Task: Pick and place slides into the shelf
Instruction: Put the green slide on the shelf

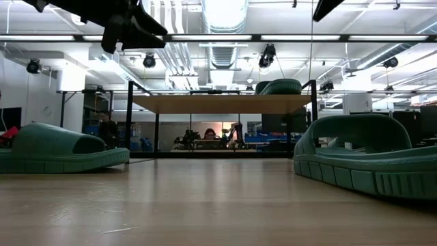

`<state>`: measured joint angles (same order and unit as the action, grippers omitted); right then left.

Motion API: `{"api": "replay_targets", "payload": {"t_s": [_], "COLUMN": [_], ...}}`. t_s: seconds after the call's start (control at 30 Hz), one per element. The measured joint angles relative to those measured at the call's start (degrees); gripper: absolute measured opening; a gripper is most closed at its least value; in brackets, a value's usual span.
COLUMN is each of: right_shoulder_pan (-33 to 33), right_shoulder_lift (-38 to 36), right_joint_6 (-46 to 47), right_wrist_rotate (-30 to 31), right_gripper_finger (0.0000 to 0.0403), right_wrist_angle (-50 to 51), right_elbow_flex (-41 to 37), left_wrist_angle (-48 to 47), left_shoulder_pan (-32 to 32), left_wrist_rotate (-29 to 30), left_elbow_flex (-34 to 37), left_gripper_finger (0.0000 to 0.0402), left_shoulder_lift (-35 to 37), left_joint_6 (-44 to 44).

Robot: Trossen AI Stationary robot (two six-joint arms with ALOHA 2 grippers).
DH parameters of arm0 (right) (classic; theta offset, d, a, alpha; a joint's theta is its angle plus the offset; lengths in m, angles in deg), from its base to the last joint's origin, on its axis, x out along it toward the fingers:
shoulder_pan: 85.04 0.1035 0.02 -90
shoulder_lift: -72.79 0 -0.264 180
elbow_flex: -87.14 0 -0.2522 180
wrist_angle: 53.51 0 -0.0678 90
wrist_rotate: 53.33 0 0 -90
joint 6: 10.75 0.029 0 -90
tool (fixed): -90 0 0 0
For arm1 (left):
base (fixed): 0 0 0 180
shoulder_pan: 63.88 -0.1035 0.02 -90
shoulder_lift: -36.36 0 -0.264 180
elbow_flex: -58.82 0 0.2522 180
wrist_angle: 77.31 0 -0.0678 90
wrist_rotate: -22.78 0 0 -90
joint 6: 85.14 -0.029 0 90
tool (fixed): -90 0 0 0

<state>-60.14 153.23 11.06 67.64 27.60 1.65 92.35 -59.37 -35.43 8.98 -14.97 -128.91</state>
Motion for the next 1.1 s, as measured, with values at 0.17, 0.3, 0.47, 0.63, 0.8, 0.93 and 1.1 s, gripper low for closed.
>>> {"api": "replay_targets", "payload": {"t_s": [0.17, 0.3, 0.47, 0.63, 0.8, 0.93, 1.1], "right_shoulder_pan": [6.9, 10.9, 13.6, 13.9, 13.9, 13.9, 14.0], "right_shoulder_lift": [3.4, 7.7, 13.7, 18.4, 21.7, 23.6, 26.6], "right_joint_6": [2.4, 5.1, 5.1, 6.7, 10.8, 13.7, 13.2], "right_wrist_rotate": [0.5, 0.5, 1.9, 3.9, 3.1, 0.8, 0.5], "right_gripper_finger": [0.0122, 0.0117, 0.011, 0.0129, 0.0172, 0.02, 0.0211], "right_wrist_angle": [-3.7, -3.7, -3.7, -3.8, -4.2, -5.3, -5.3], "right_elbow_flex": [-0.2, -0.3, 0.3, 1.5, 1.6, 1.6, 1.6], "left_wrist_angle": [-0.3, -2.9, -4.0, -4.0, -4.0, -4.0, -4.7], "left_shoulder_pan": [0.0, 0.0, 0.0, 0.0, 0.0, 0.0, 0.0], "left_wrist_rotate": [0.1, 0.4, 2.2, 2.4, 2.4, 2.4, 2.4], "left_elbow_flex": [0.0, 0.0, 0.0, 0.0, 0.0, 0.0, 0.1], "left_gripper_finger": [0.0257, 0.0257, 0.0257, 0.0257, 0.0257, 0.0257, 0.0257], "left_shoulder_lift": [0.0, 0.2, 0.3, 0.5, 0.4, 0.4, 0.4], "left_joint_6": [0.0, 0.2, 0.2, 1.9, 2.5, 2.6, 2.9]}}
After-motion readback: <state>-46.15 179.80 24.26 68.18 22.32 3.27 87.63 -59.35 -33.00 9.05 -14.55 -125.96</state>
